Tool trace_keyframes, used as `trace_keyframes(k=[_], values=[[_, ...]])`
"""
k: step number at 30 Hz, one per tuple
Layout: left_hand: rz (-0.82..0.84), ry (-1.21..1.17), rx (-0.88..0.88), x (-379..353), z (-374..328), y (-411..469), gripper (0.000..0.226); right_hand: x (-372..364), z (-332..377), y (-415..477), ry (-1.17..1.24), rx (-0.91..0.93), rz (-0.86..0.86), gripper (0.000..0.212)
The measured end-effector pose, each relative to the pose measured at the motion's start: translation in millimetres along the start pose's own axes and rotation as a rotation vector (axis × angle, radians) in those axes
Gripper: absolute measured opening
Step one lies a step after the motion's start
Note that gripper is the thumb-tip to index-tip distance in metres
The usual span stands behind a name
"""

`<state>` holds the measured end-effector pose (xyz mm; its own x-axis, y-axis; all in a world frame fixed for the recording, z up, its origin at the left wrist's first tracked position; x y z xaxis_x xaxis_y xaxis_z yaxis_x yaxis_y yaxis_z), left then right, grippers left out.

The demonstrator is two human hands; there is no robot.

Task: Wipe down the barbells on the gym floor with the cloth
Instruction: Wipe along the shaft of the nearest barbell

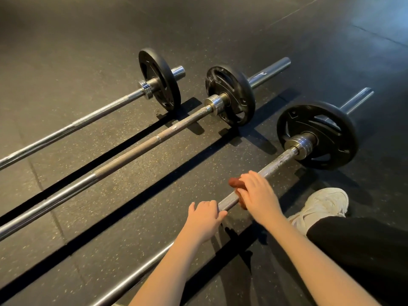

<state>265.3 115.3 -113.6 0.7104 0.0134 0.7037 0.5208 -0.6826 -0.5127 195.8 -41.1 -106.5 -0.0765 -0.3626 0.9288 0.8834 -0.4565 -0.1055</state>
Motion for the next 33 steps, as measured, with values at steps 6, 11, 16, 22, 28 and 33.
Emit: trace_keyframes(k=[6,11,16,22,28,33], values=[[0.115,-0.071,0.022,0,-12,23,0.03,24,-31,28,0.031,-0.332,-0.171,0.041],[0.249,-0.252,0.097,-1,-15,40,0.033,21,-38,17,0.018,-0.123,-0.035,0.039],[0.078,-0.061,0.089,-8,-20,34,0.032,36,-67,43,0.079,-0.358,-0.159,0.04],[-0.304,0.196,0.059,-19,-34,18,0.027,32,-69,37,0.019,-0.199,-0.065,0.031],[-0.302,0.155,0.036,-24,-32,16,0.03,47,-89,57,0.07,-0.368,-0.21,0.032],[-0.312,0.109,0.01,-16,-27,16,0.026,49,-88,51,-0.153,-0.137,-0.09,0.029]])
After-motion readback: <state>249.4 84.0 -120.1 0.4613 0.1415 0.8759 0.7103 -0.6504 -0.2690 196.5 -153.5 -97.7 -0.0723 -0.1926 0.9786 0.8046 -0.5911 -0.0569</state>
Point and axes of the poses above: each hand's wrist, its own y-axis towards the middle knuckle, its own x-axis out of the back of the hand, z = x × y, the point moved 3 cm from there along y, towards the middle knuckle, and after that the axes turned 4 degrees about -y, right-handed, at the moved point
